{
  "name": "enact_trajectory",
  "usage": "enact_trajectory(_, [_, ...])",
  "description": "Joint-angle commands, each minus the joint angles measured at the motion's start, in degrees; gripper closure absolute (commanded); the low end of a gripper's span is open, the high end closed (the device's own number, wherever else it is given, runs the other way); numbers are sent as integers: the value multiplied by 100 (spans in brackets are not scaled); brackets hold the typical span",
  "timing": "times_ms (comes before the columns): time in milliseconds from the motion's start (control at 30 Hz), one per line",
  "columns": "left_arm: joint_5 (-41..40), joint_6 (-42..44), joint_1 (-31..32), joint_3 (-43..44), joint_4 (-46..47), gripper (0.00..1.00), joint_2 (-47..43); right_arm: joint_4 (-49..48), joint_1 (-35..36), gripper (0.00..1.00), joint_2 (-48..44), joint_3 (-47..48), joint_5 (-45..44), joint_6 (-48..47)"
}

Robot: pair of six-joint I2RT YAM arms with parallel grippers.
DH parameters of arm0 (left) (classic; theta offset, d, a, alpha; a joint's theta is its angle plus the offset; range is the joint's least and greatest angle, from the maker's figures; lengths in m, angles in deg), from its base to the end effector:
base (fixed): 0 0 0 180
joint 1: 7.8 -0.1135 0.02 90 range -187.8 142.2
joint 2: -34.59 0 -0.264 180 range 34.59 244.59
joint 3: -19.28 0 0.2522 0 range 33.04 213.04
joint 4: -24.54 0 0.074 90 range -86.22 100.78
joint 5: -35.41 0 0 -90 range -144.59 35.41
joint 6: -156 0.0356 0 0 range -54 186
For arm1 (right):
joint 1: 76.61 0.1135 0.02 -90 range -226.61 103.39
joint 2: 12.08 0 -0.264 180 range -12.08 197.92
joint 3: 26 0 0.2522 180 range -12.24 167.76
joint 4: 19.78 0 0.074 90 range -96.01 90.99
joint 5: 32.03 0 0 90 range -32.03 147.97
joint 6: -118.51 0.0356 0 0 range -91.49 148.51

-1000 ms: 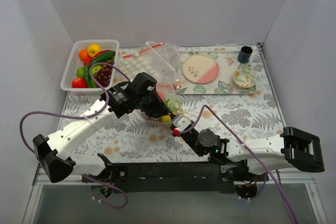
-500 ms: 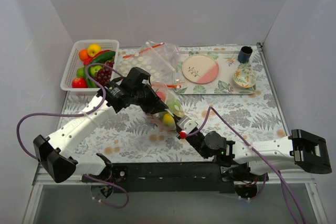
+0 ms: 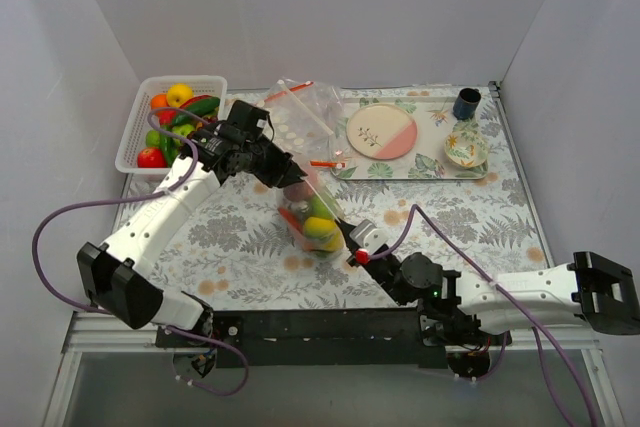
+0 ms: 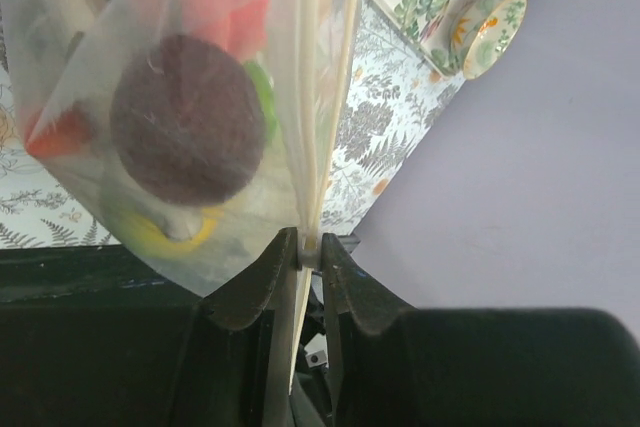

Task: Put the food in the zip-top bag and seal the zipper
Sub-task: Zip the zipper food storage bag at the center of the board.

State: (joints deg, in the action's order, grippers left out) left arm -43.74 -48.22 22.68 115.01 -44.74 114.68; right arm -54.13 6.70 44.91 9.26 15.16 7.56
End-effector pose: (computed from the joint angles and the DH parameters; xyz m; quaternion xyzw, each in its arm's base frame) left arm 0.2397 -0.1488 0.3538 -0.6093 0.7240 -0.3232 0.0086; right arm 0.0483 0.2039 0.2634 -0.2846 0.5821 0.1811 0.7398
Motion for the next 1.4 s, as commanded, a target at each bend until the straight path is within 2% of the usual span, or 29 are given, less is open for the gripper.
enact_trajectory(0, [-303,83,-376,363,218,100,120,13,115,99,-267,-93,-166,214])
enact_trajectory(533, [-233,461,-1202,548,464,100,577,663,124,99,-1339,-313,-298,451])
enact_trajectory(1367, [-251,760,-1624,539,772,100,902,1296,124,99,-2359,-471,-641,425])
